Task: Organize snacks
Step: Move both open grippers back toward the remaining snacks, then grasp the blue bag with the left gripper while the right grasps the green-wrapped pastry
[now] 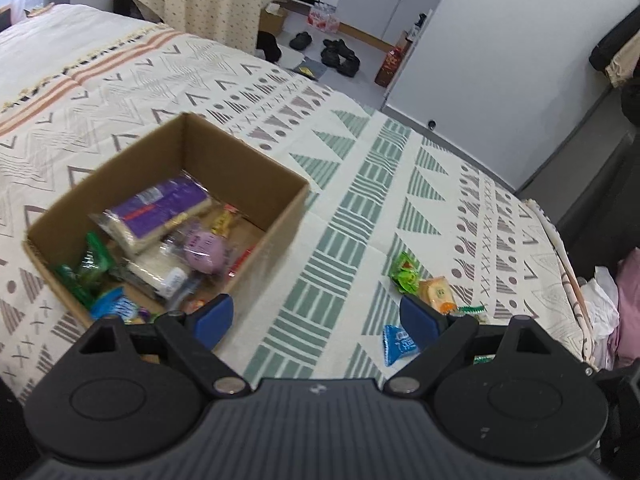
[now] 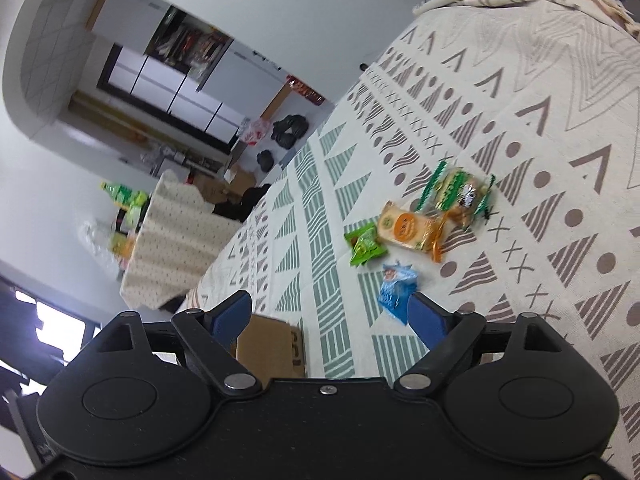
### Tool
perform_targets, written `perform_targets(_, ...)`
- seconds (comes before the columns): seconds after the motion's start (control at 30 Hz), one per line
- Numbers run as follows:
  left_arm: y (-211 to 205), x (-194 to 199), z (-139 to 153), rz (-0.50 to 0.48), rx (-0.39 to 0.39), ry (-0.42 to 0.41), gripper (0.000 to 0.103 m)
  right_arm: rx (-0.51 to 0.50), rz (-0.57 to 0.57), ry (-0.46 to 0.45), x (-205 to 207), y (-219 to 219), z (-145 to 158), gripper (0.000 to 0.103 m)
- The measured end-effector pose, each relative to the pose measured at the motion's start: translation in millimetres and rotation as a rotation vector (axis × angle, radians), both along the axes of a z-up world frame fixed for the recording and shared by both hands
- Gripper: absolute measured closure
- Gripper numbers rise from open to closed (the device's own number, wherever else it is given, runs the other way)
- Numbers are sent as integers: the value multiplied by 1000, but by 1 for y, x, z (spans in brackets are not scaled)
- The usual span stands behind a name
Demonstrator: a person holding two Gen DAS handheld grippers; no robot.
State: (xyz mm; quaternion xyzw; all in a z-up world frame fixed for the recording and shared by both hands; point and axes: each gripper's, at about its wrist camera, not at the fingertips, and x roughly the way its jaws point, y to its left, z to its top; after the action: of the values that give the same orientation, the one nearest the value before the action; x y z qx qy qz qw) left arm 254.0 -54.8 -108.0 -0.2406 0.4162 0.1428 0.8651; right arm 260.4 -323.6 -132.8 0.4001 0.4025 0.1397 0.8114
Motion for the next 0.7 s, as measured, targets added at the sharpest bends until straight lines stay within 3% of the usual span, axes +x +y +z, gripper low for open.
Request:
perform_targets(0.33,-23,37,-28,-90,-59,28,13,-1,-88,42,24,-24,-13,20)
perform_targets(0.5,-33,55,-49,-107,-107,62,14,-1,-132,72,37,-35,-23,22)
perform_targets(0.63,-41,70,-71,-102,-190,96,17,4,-156,106,48,-40,-36,25)
perform_targets(0.7,-48,76,-79,-116,-189,105,19,-1,-164,126,52,-42,-43,26)
